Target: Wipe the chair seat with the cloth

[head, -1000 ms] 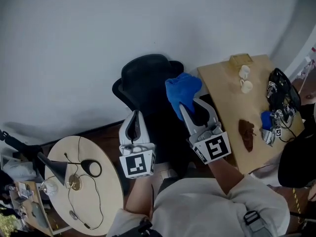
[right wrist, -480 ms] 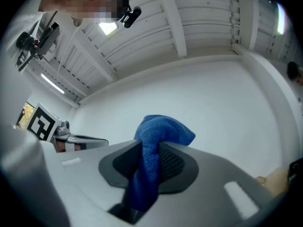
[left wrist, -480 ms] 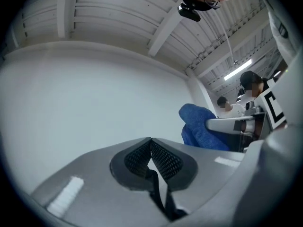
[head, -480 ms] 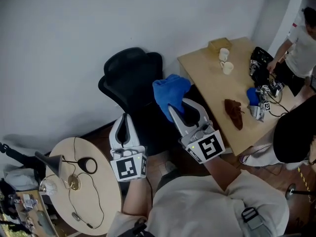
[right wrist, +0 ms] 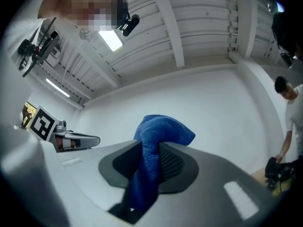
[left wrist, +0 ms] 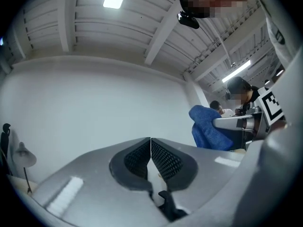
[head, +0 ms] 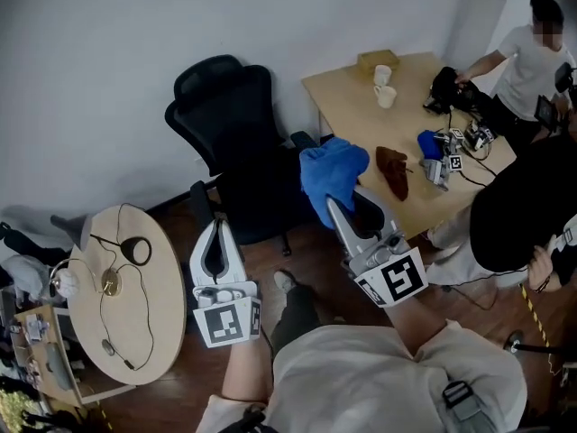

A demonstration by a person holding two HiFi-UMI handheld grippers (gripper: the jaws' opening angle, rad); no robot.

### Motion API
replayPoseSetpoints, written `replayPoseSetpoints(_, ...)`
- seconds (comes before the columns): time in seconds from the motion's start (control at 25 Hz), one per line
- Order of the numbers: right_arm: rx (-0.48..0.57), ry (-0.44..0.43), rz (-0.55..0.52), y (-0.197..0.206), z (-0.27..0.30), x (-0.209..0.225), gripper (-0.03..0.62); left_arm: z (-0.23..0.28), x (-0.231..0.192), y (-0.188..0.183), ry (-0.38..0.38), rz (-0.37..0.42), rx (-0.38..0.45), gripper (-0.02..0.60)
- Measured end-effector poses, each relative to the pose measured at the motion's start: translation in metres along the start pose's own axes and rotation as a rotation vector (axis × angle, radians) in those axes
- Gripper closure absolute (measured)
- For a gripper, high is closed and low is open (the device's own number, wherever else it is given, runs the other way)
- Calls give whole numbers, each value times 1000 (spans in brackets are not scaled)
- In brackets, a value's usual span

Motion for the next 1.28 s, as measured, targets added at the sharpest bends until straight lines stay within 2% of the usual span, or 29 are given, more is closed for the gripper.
replayPoseSetpoints(0.16,1,-8,24,-25,-47,-14,500,-45,24,-27,-3,14,25,581)
replayPoseSetpoints(0.28,-91,-12,25,-31,-82,-29,500,-75,40,-36,15,-1,44,581)
replayPoseSetpoints(0.32,-87,-14,31,-38,-87,-35,500,-82,43,-43,21,-2,48,581)
replayPoseSetpoints(0.44,38,-22,19,-76,-87,-50,500,-97,46,-64,24,11,64,581)
replayPoseSetpoints(0.52,50,-27,11,-87,-91,-58,500,-107,44,-73,16,24,73,581)
replayPoseSetpoints(1.0,12,-81,18,-74,-98,-102,500,-154,26,-68,-3,2,86,581)
replayPoseSetpoints(1.28,7,-87,10,-75,-101,-109,500,-161,32,-60,-12,-12,48,581)
Point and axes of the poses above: the fingertips, and each gripper's own axes: z forward along the fingers, x to its right, y out of its underside, the point moved 2 cm from there along -z, backward along the fingers, and after that the axes turned 6 degrees about x, right-handed, at the moved point
